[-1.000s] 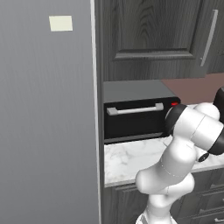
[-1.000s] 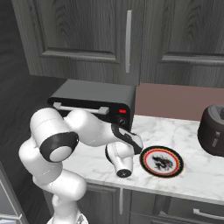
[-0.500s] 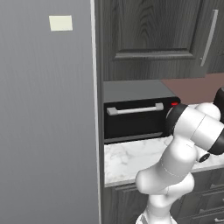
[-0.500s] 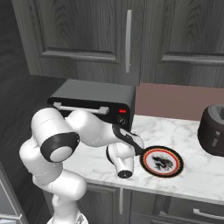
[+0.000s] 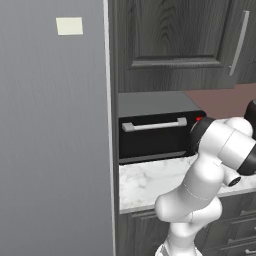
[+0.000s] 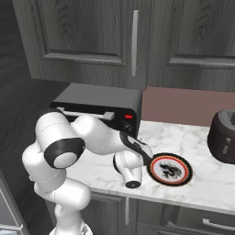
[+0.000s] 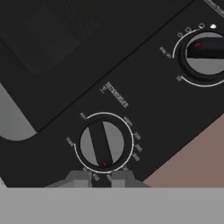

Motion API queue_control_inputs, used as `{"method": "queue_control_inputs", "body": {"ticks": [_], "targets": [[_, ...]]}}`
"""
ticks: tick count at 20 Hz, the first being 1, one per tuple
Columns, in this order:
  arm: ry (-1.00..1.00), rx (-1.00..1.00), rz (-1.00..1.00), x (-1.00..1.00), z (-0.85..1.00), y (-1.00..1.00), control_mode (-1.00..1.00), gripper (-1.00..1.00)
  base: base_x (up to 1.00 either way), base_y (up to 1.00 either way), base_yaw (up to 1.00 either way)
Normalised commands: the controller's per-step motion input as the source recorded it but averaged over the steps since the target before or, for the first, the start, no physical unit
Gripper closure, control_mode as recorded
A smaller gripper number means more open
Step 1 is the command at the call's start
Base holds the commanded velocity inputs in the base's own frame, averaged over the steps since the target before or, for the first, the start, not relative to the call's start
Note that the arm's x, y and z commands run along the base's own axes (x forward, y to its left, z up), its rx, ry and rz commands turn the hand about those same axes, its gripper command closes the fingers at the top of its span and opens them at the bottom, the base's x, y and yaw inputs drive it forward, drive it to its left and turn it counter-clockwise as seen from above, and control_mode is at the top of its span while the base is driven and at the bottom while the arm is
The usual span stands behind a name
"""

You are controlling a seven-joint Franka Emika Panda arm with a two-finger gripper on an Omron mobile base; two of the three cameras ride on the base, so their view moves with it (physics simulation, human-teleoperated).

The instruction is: Pull the toaster oven rack outwards. Pick up the baguette from the plate and place it on the toaster oven rack. Close the toaster oven door fully and set the temperature to the lowest setting.

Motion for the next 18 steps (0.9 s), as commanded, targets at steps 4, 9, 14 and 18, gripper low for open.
{"method": "queue_control_inputs", "body": {"ticks": [4, 9, 14, 18], "targets": [[0.00, -0.14, 0.05, 0.00, 0.24, 0.00, -1.00, 1.00, 0.00, 0.00, 0.00], [0.00, -0.16, 0.04, 0.00, 0.28, 0.00, -1.00, 1.00, 0.00, 0.00, 0.00], [-0.01, -0.23, 0.01, 0.00, 0.20, 0.00, -1.00, 1.00, 0.00, 0.00, 0.00], [-0.05, -0.24, 0.02, 0.01, 0.09, 0.00, -1.00, 1.00, 0.00, 0.00, 0.00]]}}
